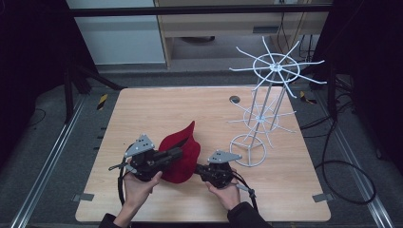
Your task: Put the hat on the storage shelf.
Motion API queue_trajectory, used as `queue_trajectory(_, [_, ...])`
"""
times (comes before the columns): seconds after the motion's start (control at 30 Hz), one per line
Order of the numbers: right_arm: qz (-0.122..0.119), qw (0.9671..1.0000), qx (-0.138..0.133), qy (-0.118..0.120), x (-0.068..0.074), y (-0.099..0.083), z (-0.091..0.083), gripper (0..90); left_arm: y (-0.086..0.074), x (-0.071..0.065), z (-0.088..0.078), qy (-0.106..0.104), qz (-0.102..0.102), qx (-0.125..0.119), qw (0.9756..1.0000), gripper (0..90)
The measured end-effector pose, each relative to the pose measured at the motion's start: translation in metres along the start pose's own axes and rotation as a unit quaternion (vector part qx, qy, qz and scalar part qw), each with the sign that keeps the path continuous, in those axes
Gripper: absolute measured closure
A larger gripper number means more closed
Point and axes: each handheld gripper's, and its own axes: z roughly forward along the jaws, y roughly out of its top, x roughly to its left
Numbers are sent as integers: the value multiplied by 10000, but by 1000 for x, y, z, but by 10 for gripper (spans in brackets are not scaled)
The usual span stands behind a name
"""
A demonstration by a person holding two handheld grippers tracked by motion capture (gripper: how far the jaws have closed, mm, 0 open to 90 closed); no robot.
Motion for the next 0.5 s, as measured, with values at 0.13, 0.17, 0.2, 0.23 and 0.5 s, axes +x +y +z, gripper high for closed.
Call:
queue_trajectory(0.13, [-31, 9999, 19, -104, -2, 1, -5, 900, 0, 2, -3, 24, -24, -53, 10000, 835])
queue_trajectory(0.17, [-31, 9999, 19, -104, -2, 1, -5, 900, 0, 2, -3, 24, -24, -53, 10000, 835])
queue_trajectory(0.2, [-26, 9999, 22, -149, -3, 3, -8, 900, 1, 4, -6, 49, -36, -83, 9999, 835])
queue_trajectory(0.23, [-56, 9998, 12, -190, -4, 4, -11, 900, 1, 5, -7, 75, -50, -113, 9999, 835])
queue_trajectory(0.5, [-305, 9980, -96, -545, -5, 17, -31, 900, 0, 16, -20, 282, -243, -272, 9989, 834])
